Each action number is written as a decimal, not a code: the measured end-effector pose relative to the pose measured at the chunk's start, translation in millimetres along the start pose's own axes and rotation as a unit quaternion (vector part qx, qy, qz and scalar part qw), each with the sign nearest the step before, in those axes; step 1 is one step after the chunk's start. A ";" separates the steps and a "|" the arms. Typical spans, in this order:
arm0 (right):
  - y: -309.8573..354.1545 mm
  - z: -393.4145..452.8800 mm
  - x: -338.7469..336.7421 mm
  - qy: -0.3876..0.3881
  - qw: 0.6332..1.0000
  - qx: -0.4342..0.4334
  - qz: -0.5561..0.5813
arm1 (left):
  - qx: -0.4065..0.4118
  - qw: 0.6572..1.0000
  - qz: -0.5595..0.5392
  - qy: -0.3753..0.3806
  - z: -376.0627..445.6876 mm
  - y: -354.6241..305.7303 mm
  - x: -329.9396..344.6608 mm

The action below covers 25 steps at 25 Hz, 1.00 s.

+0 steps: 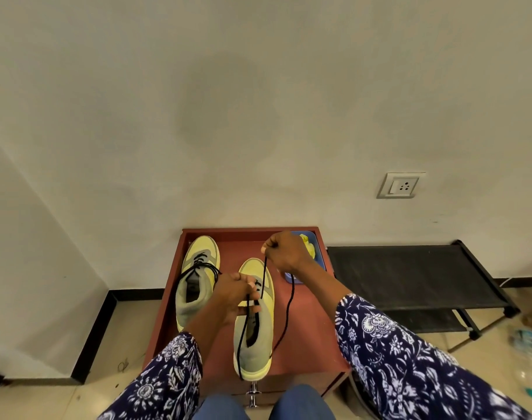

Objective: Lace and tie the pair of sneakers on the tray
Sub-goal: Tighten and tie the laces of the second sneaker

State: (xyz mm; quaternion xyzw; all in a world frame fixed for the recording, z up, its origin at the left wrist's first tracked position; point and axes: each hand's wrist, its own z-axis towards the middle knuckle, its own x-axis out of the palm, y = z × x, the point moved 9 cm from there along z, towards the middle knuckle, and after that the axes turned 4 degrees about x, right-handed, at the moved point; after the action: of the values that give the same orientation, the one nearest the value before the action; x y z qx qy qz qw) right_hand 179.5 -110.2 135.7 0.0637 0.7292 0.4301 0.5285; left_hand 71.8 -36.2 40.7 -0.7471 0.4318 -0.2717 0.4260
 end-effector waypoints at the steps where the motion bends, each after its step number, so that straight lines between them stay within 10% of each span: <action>1: -0.8 -1.5 -1.1 -0.002 1.000 0.001 0.001 | -0.001 1.000 -0.004 0.000 -0.7 0.2 1.1; 25: 8.9 -22.3 -12.5 0.012 0.999 0.018 0.024 | 0.062 0.995 -0.046 -0.066 -25.1 -29.5 -5.0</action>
State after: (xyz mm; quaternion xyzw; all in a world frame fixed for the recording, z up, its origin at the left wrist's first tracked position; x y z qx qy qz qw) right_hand 163.3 -123.9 152.4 0.0855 0.7412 0.4307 0.5077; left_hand 62.1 -34.1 78.5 -0.7547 0.3507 -0.2672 0.4859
